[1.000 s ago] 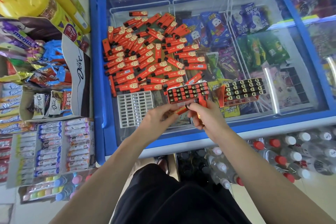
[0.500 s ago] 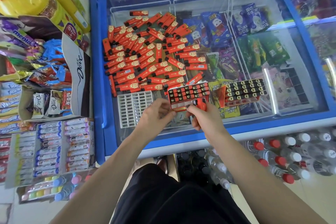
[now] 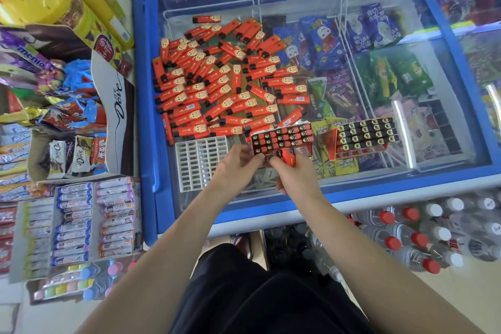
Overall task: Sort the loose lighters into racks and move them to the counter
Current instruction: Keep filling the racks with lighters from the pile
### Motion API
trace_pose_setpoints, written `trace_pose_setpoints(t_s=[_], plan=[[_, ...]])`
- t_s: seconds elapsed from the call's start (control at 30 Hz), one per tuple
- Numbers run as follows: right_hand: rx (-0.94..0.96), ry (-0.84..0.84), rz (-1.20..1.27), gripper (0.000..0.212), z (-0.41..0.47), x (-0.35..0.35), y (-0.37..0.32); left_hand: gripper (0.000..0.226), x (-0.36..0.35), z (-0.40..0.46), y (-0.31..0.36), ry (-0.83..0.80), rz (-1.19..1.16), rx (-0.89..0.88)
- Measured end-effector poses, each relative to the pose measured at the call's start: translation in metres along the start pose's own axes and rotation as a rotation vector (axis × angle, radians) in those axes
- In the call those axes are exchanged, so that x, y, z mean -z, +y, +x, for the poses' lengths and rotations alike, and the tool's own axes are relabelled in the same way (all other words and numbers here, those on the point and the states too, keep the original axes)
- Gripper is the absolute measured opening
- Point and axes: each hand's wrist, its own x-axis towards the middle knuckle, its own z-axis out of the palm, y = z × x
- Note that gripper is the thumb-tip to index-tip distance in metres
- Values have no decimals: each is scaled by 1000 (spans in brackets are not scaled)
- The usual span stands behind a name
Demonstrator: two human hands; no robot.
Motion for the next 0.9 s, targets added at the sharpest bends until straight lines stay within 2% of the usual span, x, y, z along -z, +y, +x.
trace_pose_setpoints(t_s=[0.2, 0.3, 0.4, 0.57, 0.73, 0.9], plan=[[-112, 5, 210, 6, 1, -5, 1, 37, -3, 3, 3, 27, 62, -6], [-151, -40, 341, 8, 0, -1, -1, 34, -3, 4, 6, 35, 50, 12], [-206, -126, 504, 22, -4, 6, -3, 28, -3, 2, 8, 45, 40, 18], [-268, -200, 717, 26, -9, 19, -4, 22, -1, -9, 13, 206, 7, -92], [-197, -137, 634, 14, -12, 18, -2, 24, -5, -25, 16, -18, 43, -175], [-102, -132, 556, 20, -15, 14, -2, 29, -7, -25, 13, -56, 72, -159]])
